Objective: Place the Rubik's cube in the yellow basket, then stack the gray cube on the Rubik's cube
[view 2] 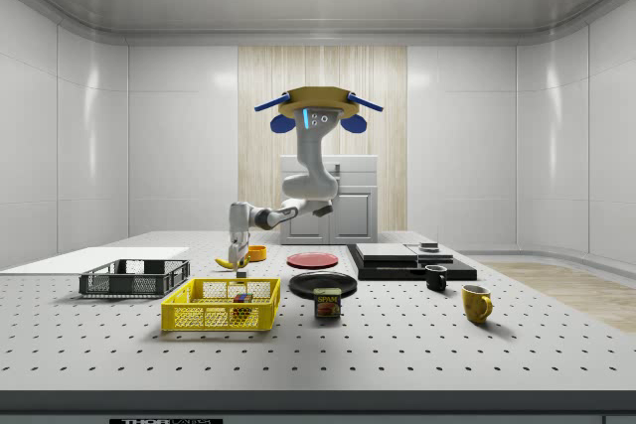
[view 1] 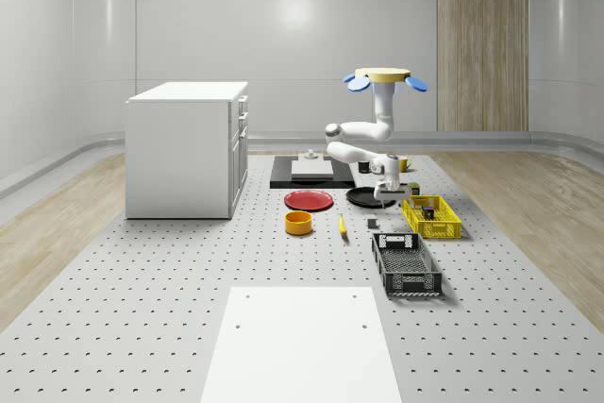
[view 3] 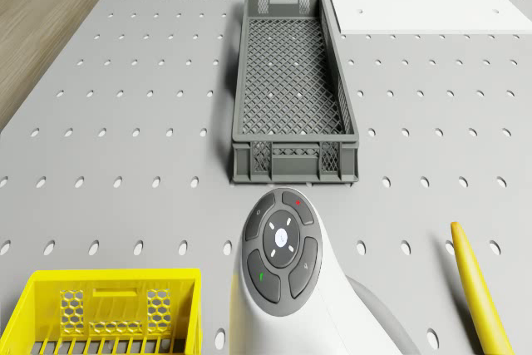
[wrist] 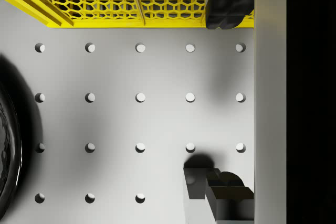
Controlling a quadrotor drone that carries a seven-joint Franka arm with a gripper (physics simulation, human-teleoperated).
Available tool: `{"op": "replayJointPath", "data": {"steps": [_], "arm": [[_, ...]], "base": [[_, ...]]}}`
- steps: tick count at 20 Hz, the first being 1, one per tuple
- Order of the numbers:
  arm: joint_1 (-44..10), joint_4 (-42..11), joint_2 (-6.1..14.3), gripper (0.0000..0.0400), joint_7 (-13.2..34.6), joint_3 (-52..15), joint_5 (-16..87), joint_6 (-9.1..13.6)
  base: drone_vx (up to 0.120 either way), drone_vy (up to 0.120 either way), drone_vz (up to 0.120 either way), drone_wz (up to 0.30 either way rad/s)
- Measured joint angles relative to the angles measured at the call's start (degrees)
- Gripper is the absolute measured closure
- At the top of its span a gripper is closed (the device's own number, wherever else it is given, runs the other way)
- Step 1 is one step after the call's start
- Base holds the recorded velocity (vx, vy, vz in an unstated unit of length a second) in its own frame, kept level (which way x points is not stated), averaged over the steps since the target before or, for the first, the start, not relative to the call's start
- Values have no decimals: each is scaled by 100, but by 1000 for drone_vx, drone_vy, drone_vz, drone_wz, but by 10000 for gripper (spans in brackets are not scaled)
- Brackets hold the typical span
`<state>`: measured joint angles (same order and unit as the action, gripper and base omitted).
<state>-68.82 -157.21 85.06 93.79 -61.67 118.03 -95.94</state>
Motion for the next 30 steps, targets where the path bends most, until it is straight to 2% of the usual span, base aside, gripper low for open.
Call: {"op": "replayJointPath", "data": {"steps": [3, 16, 20, 30], "arm": [[8, -1, -15, 0, -6, 2, 7, 14], [41, -7, -72, 0, -31, 10, 35, 68], [50, -9, -88, 0, -38, 12, 42, 83], [-19, 133, -166, 0, -36, 280, 308, -7]], "base": [[0, -120, -107, 0], [0, -120, 0, 0], [100, -120, 0, 0], [0, -8, 0, 0]]}}
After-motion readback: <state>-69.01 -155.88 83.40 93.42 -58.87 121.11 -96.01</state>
